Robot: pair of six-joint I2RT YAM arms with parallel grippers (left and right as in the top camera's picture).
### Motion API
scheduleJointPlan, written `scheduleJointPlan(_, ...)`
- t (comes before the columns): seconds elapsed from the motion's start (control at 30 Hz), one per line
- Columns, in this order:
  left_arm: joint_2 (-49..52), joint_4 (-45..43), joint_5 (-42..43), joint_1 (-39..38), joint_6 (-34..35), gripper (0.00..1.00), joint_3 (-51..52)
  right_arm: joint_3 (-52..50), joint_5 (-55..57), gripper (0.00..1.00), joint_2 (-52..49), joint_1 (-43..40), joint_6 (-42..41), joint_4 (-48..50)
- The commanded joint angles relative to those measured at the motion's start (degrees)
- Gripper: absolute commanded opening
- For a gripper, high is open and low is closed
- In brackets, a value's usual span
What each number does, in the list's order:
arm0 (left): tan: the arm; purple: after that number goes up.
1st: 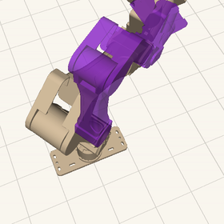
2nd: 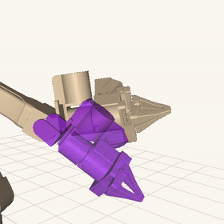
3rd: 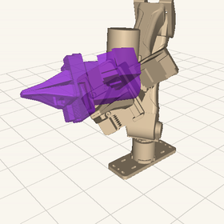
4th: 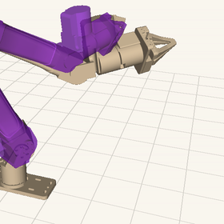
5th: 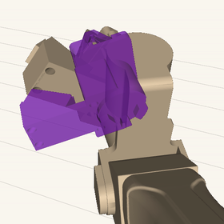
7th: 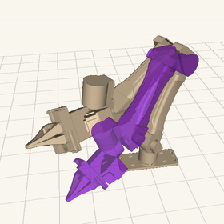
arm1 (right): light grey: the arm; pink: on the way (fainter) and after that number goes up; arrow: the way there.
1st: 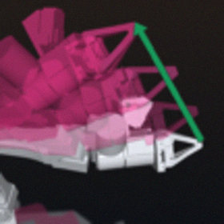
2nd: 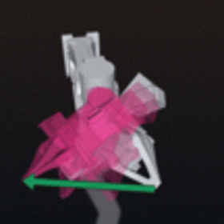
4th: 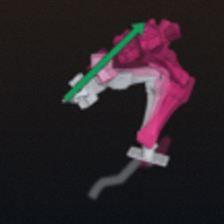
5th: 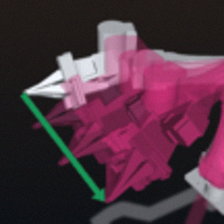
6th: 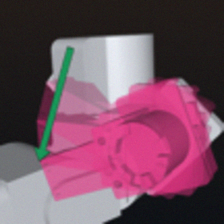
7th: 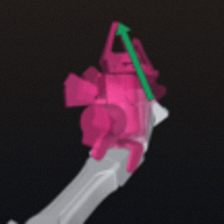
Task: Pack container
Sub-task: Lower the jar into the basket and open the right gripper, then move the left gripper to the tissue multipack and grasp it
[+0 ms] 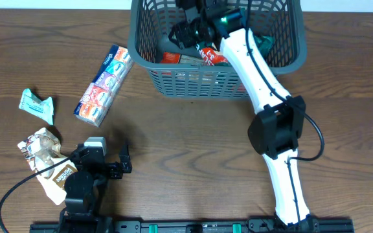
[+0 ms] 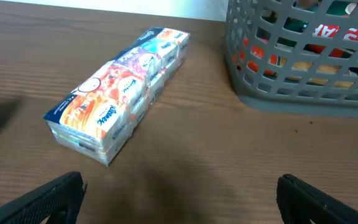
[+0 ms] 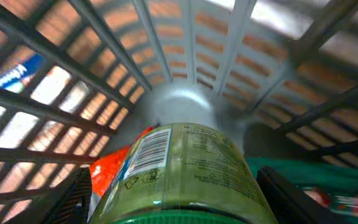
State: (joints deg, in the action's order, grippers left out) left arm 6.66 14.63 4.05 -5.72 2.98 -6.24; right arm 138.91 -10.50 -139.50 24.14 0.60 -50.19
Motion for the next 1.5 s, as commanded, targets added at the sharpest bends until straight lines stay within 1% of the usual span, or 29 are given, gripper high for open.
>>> scheduleJointPlan(0.0, -0.02, -0.07, -0.63, 0.24, 0.35, 0.99, -1.25, 0.96, 0.00, 0.37, -0.35, 0.04, -0.74, -0.07)
scheduleJointPlan(0.03, -0.04, -0.07, -0.63, 0.24, 0.35, 0.98, -1.25, 0.96, 0.00, 0.38, -0.35, -0.07, -0.74, -0.02)
scheduleJointPlan(0.07, -0.04, -0.07, -0.63, 0.24, 0.35, 0.98, -1.25, 0.96, 0.00, 0.44, -0.35, -0.13, -0.74, 0.02)
scheduleJointPlan(0.17, -0.04, -0.07, -0.63, 0.24, 0.35, 0.99, -1.25, 0.96, -0.02, 0.82, -0.33, -0.44, -0.74, -0.26)
scheduleJointPlan(0.2, -0.04, -0.07, -0.63, 0.24, 0.35, 0.99, -1.25, 0.96, -0.02, 0.91, -0.33, -0.48, -0.74, -0.55)
scheduleJointPlan(0.27, -0.04, -0.07, -0.63, 0.24, 0.35, 0.98, -1.25, 0.96, -0.04, 0.98, -0.33, -0.52, -0.50, -0.87)
scheduleJointPlan(0.43, -0.04, -0.13, -0.63, 0.24, 0.33, 0.99, -1.25, 0.98, -0.15, 0.99, -0.33, -0.52, -0.31, -1.75)
scheduleJointPlan(0.57, -0.04, -0.11, -0.66, 0.24, 0.33, 0.99, -1.25, 2.58, -0.68, 0.99, 0.79, -0.52, 1.36, -5.57)
scheduleJointPlan(0.63, -0.04, -0.20, -0.63, 0.24, 0.46, 0.99, -1.25, 5.16, -0.66, 0.99, 2.29, -0.55, 2.89, -8.66)
scheduleJointPlan(0.7, -0.04, -0.92, -0.63, 0.24, 2.64, 0.98, -1.90, 8.66, -0.35, 0.99, 4.20, -0.72, 4.33, -11.93)
scheduleJointPlan(0.83, 0.87, 1.77, -2.01, 0.31, 3.61, 0.99, -9.14, 16.59, 1.66, 0.99, 9.88, -2.64, 5.27, -16.72)
scheduleJointPlan(0.93, 5.57, 8.92, -7.34, 0.31, 3.58, 0.98, -19.96, 20.11, 1.95, 0.99, 15.13, -6.27, 4.46, -17.16)
scheduleJointPlan(1.03, 14.67, 16.26, -10.03, 0.31, 3.34, 0.98, -33.22, 20.87, 2.10, 0.99, 20.52, -12.13, 1.25, -17.29)
scheduleJointPlan(1.13, 27.54, 24.13, -10.19, 0.31, 3.28, 0.98, -48.41, 20.87, 2.62, 0.99, 24.55, -20.04, -3.45, -19.82)
scheduleJointPlan(1.27, 46.29, 37.24, -10.14, 0.39, 2.27, 0.98, -69.51, 20.87, 2.58, 0.99, 26.03, -31.71, -10.32, -27.69)
scheduleJointPlan(1.37, 60.08, 47.30, -10.08, 2.14, 1.55, 0.98, -85.11, 19.61, 2.56, 0.99, 25.53, -37.77, -13.94, -33.68)
scheduleJointPlan(1.47, 73.02, 55.87, -9.49, 5.55, 0.37, 0.98, -99.51, 17.20, 2.58, 0.99, 24.94, -41.18, -14.34, -37.83)
